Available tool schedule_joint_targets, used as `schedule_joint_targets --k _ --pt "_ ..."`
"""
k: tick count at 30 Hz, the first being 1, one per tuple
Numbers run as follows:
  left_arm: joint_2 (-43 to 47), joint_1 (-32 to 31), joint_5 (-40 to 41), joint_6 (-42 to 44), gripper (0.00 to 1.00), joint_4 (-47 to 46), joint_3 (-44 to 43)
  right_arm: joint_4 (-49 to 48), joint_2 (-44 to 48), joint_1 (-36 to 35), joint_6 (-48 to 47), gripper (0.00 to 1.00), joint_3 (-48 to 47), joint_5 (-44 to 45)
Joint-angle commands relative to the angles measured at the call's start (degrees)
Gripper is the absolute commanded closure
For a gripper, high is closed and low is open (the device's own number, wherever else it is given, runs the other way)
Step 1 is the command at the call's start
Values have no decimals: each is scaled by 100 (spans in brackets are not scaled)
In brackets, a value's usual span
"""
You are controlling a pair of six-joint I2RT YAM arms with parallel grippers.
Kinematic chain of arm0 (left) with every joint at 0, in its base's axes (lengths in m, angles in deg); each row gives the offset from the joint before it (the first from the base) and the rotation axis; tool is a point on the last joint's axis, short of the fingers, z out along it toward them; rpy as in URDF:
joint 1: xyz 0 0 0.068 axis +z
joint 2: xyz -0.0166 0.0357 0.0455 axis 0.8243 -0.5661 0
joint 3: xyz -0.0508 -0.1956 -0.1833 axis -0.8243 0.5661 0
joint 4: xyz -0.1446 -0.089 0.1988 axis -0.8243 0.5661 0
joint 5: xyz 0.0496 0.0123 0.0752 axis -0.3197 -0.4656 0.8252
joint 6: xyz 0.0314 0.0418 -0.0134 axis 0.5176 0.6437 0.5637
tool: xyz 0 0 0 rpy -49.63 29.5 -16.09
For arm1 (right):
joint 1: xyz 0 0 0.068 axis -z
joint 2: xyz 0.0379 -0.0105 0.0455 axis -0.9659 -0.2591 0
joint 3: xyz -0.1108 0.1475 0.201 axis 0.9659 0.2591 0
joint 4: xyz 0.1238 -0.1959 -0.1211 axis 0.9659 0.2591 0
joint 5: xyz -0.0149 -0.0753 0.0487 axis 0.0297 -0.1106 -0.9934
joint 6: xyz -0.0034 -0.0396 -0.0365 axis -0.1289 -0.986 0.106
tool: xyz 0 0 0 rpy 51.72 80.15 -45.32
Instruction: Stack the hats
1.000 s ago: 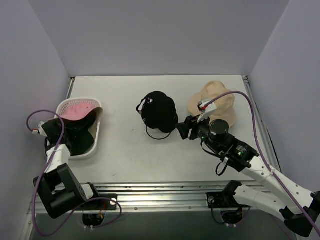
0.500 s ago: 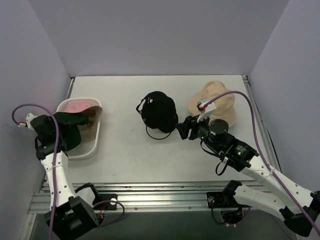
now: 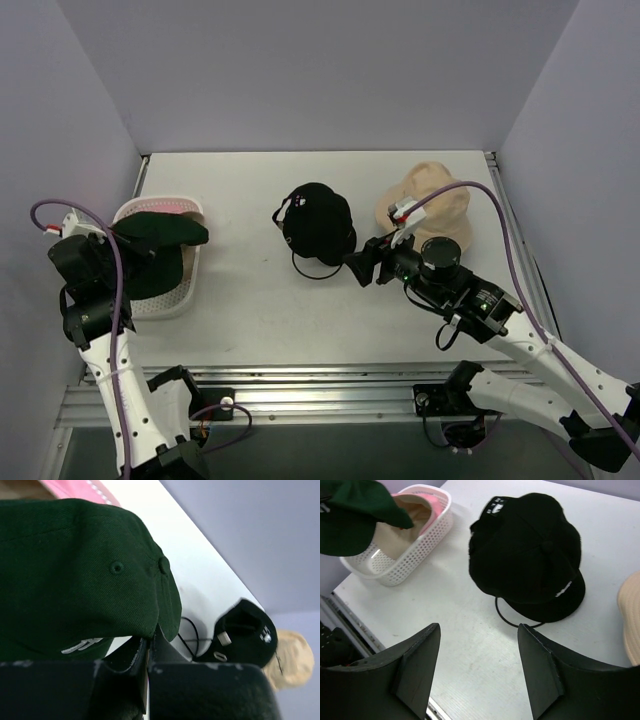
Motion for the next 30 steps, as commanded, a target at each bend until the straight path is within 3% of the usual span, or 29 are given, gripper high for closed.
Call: schedule_joint_targets --k 1,9,15,21,24,30 --pt "236 -214 -1035 189 98 113 -287 -104 -55 -148 -174 41 -320 -480" --pt "623 -1146 -1379 163 98 227 -410 -385 -530 -666 116 39 -557 -252" --pt "1221 -1182 -1000 209 98 659 -525 -639 -1092 -1526 282 39 -698 503" --pt "1704 -1182 -1133 -600 98 245 -112 -2140 -1128 -2556 1038 38 -102 1637" --pt "1985 -1182 -1045 -1311 98 -44 -6 -3299 -1250 -2855 1293 38 198 1769" --pt "2197 -1173 -703 -2051 98 -142 -243 -4286 -2015 -3181 1399 38 102 1972"
